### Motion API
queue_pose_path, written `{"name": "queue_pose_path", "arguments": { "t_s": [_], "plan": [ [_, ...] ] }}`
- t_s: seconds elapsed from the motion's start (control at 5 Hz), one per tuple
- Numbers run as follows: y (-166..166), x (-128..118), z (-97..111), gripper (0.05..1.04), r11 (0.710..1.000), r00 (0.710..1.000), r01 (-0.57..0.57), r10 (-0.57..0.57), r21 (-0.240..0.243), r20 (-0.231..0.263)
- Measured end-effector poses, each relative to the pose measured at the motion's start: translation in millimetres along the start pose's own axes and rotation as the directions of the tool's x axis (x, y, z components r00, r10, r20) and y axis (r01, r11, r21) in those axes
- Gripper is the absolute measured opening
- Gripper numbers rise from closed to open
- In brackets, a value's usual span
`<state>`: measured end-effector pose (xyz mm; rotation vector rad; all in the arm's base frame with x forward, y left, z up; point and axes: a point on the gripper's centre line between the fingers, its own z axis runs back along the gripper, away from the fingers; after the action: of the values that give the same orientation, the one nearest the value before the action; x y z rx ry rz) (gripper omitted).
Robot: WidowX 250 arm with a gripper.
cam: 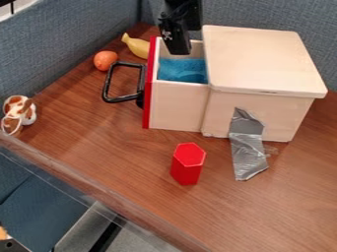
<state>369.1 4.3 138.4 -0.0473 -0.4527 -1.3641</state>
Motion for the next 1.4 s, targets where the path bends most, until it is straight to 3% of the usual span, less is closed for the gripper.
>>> {"name": "queue_pose_path", "arguments": {
  "t_s": [0.2,0.6,1.0,1.4],
  "plan": [
    [-3.5,-5.1,-11.4,1.001,0.999,1.000,-0.019,0.019,-0.034,-0.005],
    [-1.5,-7.7,-22.3,1.001,0.998,0.997,-0.063,0.063,-0.014,-0.041],
    [-6.4,-5.5,-41.2,1.001,0.999,0.999,-0.031,0.032,0.029,-0.027],
    [-8.5,-8.9,-54.4,0.998,0.992,0.997,-0.081,0.082,0.094,-0.010]
  ]
}}
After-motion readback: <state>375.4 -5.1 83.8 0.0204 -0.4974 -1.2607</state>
